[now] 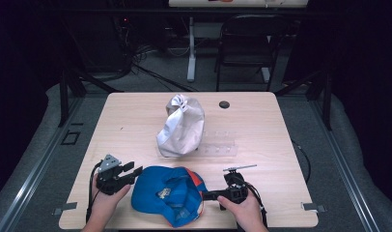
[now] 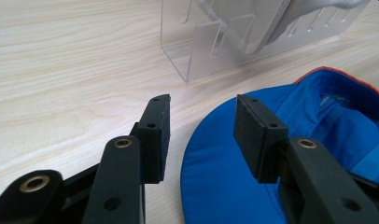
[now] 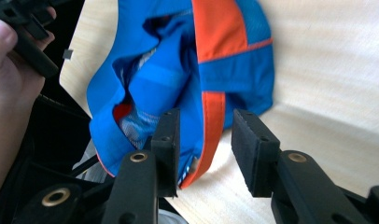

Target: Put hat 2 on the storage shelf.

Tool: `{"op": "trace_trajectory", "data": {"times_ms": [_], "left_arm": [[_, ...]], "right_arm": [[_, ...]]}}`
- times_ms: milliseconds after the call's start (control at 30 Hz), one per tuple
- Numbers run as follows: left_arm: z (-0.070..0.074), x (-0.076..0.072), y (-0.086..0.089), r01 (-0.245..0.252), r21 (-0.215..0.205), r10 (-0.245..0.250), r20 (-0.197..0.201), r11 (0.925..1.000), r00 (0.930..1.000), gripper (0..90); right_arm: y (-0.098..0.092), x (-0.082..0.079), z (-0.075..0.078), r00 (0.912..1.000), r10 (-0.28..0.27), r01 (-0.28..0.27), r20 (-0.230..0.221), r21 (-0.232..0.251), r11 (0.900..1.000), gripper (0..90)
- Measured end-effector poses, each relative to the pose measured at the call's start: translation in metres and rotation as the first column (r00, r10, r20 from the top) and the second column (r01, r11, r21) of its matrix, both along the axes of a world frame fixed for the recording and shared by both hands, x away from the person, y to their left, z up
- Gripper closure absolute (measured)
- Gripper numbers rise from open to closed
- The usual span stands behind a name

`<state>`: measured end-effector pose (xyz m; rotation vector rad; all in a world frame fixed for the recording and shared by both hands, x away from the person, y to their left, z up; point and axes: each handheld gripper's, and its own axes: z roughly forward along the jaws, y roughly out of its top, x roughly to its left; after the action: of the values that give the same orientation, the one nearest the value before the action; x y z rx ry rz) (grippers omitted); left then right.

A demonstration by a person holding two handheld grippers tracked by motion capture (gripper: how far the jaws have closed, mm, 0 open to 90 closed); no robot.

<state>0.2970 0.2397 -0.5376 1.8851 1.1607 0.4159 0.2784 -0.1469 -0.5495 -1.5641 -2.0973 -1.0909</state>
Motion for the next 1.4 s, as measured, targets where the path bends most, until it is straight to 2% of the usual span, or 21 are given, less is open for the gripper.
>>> {"op": "trace_trajectory", "data": {"times_ms": [133,167,233,267,333,433,533,633,667,700,833,933,1267,1300,1333,1400], "left_arm": [[0.0,-0.004,0.004,-0.011,0.009,0.011,-0.005,0.9999,0.9999,56.6],[-0.002,-0.005,0.006,-0.021,0.011,0.021,-0.006,0.9997,0.9998,56.6],[-0.003,-0.006,0.009,-0.028,0.017,0.028,-0.012,0.9995,0.9995,56.6],[-0.003,-0.006,0.009,-0.028,0.017,0.028,-0.012,0.9995,0.9995,56.6],[-0.003,-0.008,0.012,-0.037,0.009,0.037,-0.013,0.9993,0.9992,56.6],[-0.003,-0.009,0.015,-0.049,0.007,0.049,-0.01,0.9988,0.9988,56.6],[-0.003,-0.009,0.017,-0.05,0.008,0.05,-0.019,0.9987,0.9986,56.7],[-0.003,-0.009,0.017,-0.048,0.01,0.048,-0.018,0.9988,0.9987,56.7],[-0.004,-0.009,0.016,-0.048,0.007,0.048,-0.009,0.9988,0.9988,56.6],[-0.003,-0.009,0.016,-0.046,0.009,0.046,-0.012,0.9989,0.9989,56.6],[-0.003,-0.008,0.016,-0.043,0.013,0.043,-0.014,0.999,0.999,56.7],[-0.003,-0.008,0.015,-0.041,0.013,0.041,-0.012,0.9991,0.9991,56.7],[-0.003,-0.008,0.015,-0.038,0.019,0.038,-0.011,0.9991,0.9992,56.7],[-0.003,-0.008,0.015,-0.038,0.021,0.038,-0.012,0.9991,0.9992,56.6],[-0.003,-0.008,0.014,-0.039,0.02,0.039,-0.009,0.999,0.9992,56.6],[-0.003,-0.008,0.014,-0.041,0.02,0.041,-0.007,0.999,0.9991,56.6]], "right_arm": [[0.002,-0.003,-0.007,0.9997,0.024,-0.024,0.001,0.007,1.0,62.2],[0.003,-0.002,-0.01,0.9995,0.031,-0.031,-0.011,0.017,0.999,62.1],[0.007,-0.002,-0.014,0.9996,0.017,-0.017,-0.024,0.014,1.0,62.2],[0.006,0.0,-0.017,0.9983,0.053,-0.053,-0.025,0.018,0.998,62.2],[0.008,0.0,-0.019,0.9983,0.05,-0.049,-0.03,0.027,0.998,62.2],[0.012,0.002,-0.024,0.9963,0.075,-0.075,-0.041,0.021,0.997,62.5],[0.013,0.001,-0.026,0.9947,0.088,-0.086,-0.053,0.046,0.995,63.5],[0.012,0.002,-0.027,0.9938,0.09,-0.086,-0.064,0.073,0.994,64.4],[0.009,0.003,-0.028,0.993,0.08,-0.068,-0.087,0.129,0.989,65.9],[0.008,0.003,-0.029,0.9923,0.078,-0.063,-0.096,0.153,0.986,66.9],[0.006,0.003,-0.028,0.9926,0.073,-0.056,-0.097,0.17,0.984,70.6],[0.006,0.002,-0.027,0.9933,0.067,-0.051,-0.094,0.165,0.985,75.8],[0.005,0.002,-0.023,0.9939,0.055,-0.036,-0.096,0.189,0.981,77.3],[0.003,0.003,-0.02,0.9942,0.058,-0.044,-0.091,0.144,0.989,77.3],[0.003,0.002,-0.019,0.9947,0.044,-0.027,-0.093,0.183,0.983,77.3],[0.002,0.002,-0.018,0.9949,0.04,-0.023,-0.092,0.18,0.983,77.4]]}}
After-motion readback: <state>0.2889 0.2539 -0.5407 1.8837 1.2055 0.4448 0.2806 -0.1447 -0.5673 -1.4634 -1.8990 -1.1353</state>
